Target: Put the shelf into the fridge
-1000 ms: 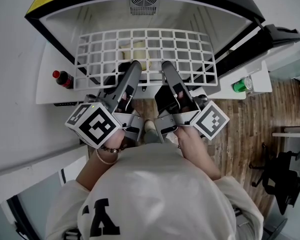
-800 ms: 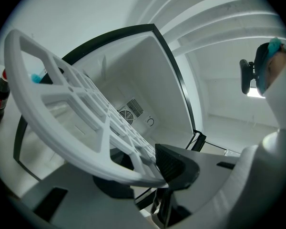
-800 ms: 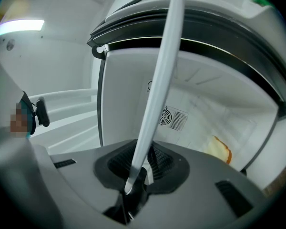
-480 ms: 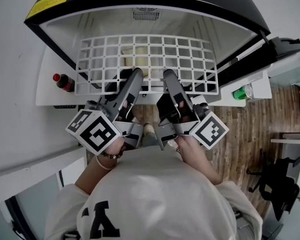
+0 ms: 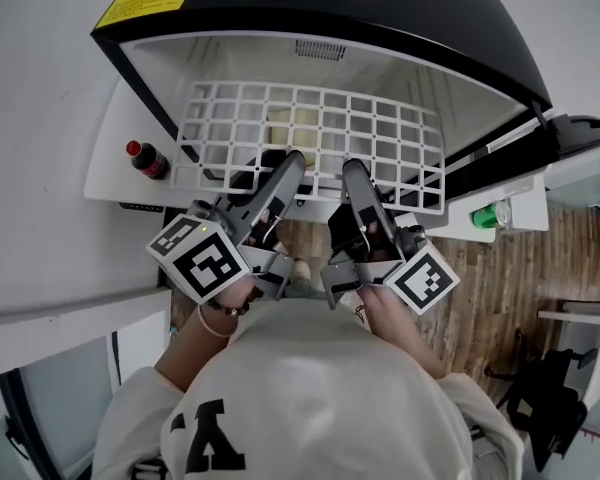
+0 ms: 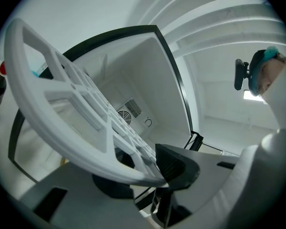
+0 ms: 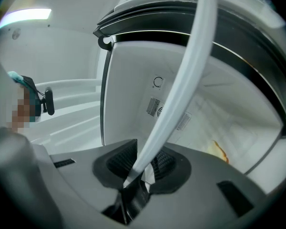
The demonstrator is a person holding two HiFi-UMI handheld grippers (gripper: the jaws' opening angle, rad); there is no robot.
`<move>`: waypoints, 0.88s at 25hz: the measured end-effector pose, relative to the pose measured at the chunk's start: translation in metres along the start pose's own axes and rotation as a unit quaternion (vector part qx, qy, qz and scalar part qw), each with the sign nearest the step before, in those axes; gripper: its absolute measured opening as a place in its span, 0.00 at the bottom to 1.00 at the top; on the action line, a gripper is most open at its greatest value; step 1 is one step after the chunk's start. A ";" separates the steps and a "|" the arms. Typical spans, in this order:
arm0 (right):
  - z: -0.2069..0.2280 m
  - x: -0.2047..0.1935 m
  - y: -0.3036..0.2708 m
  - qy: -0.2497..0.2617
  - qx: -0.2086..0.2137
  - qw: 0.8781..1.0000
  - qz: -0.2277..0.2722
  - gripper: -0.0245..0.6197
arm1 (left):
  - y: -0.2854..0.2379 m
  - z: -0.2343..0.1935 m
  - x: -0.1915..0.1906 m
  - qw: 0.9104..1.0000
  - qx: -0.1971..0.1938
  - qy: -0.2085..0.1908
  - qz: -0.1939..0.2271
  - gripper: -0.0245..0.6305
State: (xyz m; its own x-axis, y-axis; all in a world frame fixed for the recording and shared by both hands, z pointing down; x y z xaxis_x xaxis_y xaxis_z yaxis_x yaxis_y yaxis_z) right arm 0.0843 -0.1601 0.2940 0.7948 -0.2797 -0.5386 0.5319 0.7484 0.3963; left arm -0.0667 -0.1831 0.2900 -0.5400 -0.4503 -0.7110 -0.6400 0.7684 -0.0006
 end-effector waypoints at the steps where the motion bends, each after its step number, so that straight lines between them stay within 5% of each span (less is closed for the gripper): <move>1: 0.000 0.000 -0.001 -0.001 0.000 1.000 0.003 0.16 | 0.000 0.000 0.001 1.000 0.000 -0.001 0.000 0.23; 22: 0.000 -0.001 -0.001 -0.036 -0.006 0.999 0.034 0.16 | -0.002 0.001 0.003 1.000 0.009 0.006 -0.001 0.23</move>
State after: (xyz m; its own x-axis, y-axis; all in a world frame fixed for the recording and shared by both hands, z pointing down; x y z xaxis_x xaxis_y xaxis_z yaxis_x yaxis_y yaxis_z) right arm 0.0827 -0.1604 0.2946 0.8481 -0.2701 -0.4559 0.4727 0.7743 0.4206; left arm -0.0661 -0.1853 0.2870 -0.5451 -0.4571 -0.7028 -0.6309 0.7758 -0.0153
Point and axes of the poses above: the fingertips, and each gripper's own axes: y backward along the fingers, z to its right, x out of its top, the point moved 5 cm from there along y, backward along the fingers, and after that the axes turned 9 degrees about x, right-handed, at the moved point
